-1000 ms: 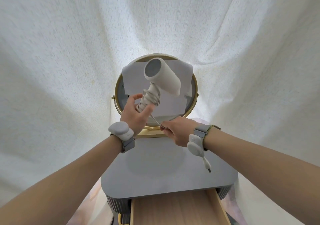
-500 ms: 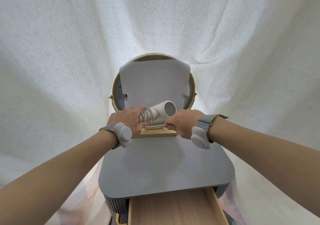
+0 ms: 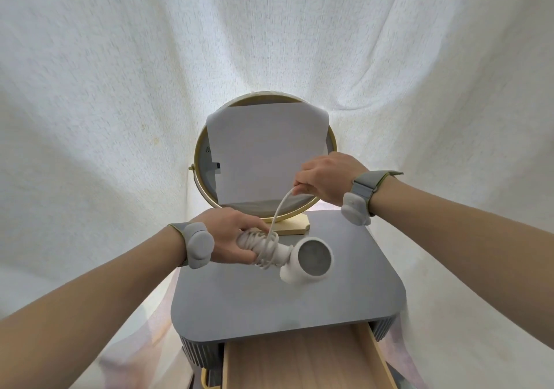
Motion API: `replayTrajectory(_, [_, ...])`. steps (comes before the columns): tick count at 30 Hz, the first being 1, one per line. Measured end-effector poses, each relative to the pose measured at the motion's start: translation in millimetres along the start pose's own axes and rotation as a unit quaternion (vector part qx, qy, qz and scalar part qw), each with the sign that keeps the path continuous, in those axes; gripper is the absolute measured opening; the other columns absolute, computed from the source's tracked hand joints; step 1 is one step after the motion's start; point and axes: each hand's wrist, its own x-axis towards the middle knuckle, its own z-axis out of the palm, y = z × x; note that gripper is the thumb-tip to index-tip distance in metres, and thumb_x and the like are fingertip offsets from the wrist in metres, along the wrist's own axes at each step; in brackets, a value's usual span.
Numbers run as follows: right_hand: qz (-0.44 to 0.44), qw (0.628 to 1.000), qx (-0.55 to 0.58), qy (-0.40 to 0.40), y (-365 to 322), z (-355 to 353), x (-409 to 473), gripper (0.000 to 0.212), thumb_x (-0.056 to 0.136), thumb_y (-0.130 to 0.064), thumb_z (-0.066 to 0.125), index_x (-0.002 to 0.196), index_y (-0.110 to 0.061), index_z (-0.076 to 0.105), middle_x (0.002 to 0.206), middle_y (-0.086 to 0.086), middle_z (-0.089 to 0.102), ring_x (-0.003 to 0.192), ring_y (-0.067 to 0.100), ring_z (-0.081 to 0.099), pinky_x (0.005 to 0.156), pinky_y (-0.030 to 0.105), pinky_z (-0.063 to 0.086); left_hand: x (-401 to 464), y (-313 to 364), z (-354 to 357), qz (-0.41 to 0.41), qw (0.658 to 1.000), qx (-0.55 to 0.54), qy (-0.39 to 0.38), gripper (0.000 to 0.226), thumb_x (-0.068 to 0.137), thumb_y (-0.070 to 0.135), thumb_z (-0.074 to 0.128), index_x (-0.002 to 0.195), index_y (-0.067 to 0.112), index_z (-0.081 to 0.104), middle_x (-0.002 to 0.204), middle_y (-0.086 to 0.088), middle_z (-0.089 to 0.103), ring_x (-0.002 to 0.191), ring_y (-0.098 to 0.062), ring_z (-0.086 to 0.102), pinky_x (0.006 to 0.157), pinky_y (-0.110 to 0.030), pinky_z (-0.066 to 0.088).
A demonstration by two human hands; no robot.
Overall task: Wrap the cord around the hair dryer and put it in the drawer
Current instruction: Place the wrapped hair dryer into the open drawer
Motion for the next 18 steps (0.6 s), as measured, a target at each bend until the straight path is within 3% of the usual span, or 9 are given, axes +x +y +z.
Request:
replayTrajectory(6, [0.048, 0.998, 0.048, 0.007, 9, 9, -4, 0.044, 0.094, -0.053, 0.037, 0.100, -0.019, 0.063, 0.091, -0.005, 0.060, 0.079, 0.015, 0.051, 0.065, 0.027, 0.043, -8, 15, -5, 0.058, 0.985, -0.162, -0.031, 0.038, 0.072, 0.045, 0.074, 0.109, 0.038, 0.070, 0.086, 0.012, 0.070, 0.079, -0.015, 0.065, 0.073, -0.042, 0.059])
replayTrajectory(8, [0.070, 0.994, 0.084, -0.013, 11, 12, -7, 0.046, 0.094, -0.053, 0.034, 0.100, -0.018, 0.063, 0.088, -0.007, 0.056, 0.078, 0.017, 0.050, 0.069, 0.032, 0.047, -12, 19, -10, 0.060, 0.962, -0.264, -0.039, 0.035, 0.074, 0.036, 0.078, 0.108, 0.028, 0.073, 0.085, 0.004, 0.070, 0.074, -0.017, 0.066, 0.068, -0.044, 0.061])
replayTrajectory(11, [0.105, 0.985, 0.134, -0.022, 18, 20, -12, 0.046, 0.096, -0.054, 0.034, 0.098, -0.019, 0.063, 0.088, -0.006, 0.061, 0.078, 0.022, 0.055, 0.075, 0.040, 0.050, -16, 23, -20, 0.048, 0.902, -0.428, -0.034, 0.035, 0.067, 0.024, 0.074, 0.100, 0.014, 0.076, 0.073, -0.004, 0.068, 0.059, -0.018, 0.061, 0.052, -0.035, 0.053])
replayTrajectory(13, [0.128, 0.981, 0.143, -0.034, 18, 19, -15, 0.035, 0.098, -0.041, 0.040, 0.088, -0.016, 0.063, 0.083, 0.000, 0.064, 0.074, 0.022, 0.056, 0.071, 0.035, 0.048, -17, 24, -24, 0.057, 0.865, -0.498, -0.027, 0.033, 0.064, 0.022, 0.068, 0.092, 0.008, 0.076, 0.068, -0.009, 0.066, 0.054, -0.022, 0.057, 0.049, -0.030, 0.048])
replayTrajectory(15, [0.151, 0.976, 0.147, -0.062, 12, 13, -20, 0.034, 0.093, -0.024, 0.037, 0.060, -0.019, 0.045, 0.062, -0.002, 0.049, 0.058, 0.012, 0.043, 0.058, 0.020, 0.034, -17, 24, -27, 0.070, 0.843, -0.534, -0.012, 0.032, 0.061, 0.020, 0.063, 0.085, 0.005, 0.077, 0.065, -0.012, 0.066, 0.050, -0.026, 0.054, 0.048, -0.028, 0.046])
replayTrajectory(16, [0.158, 0.973, 0.152, -0.072, 10, 9, -19, 0.041, 0.094, -0.014, 0.039, 0.055, -0.022, 0.032, 0.058, -0.005, 0.038, 0.054, 0.008, 0.033, 0.054, 0.019, 0.026, -17, 23, -27, 0.074, 0.835, -0.545, -0.004, 0.030, 0.060, 0.020, 0.061, 0.082, 0.005, 0.077, 0.063, -0.012, 0.065, 0.048, -0.025, 0.053, 0.047, -0.027, 0.045])
replayTrajectory(18, [0.183, 0.966, 0.158, -0.095, 12, 10, -16, 0.047, 0.096, -0.002, 0.042, 0.056, -0.021, 0.026, 0.060, -0.006, 0.033, 0.054, 0.007, 0.028, 0.054, 0.021, 0.026, -15, 21, -25, 0.082, 0.819, -0.567, 0.010, 0.028, 0.060, 0.020, 0.059, 0.078, 0.005, 0.076, 0.061, -0.013, 0.064, 0.045, -0.025, 0.053, 0.047, -0.025, 0.045])
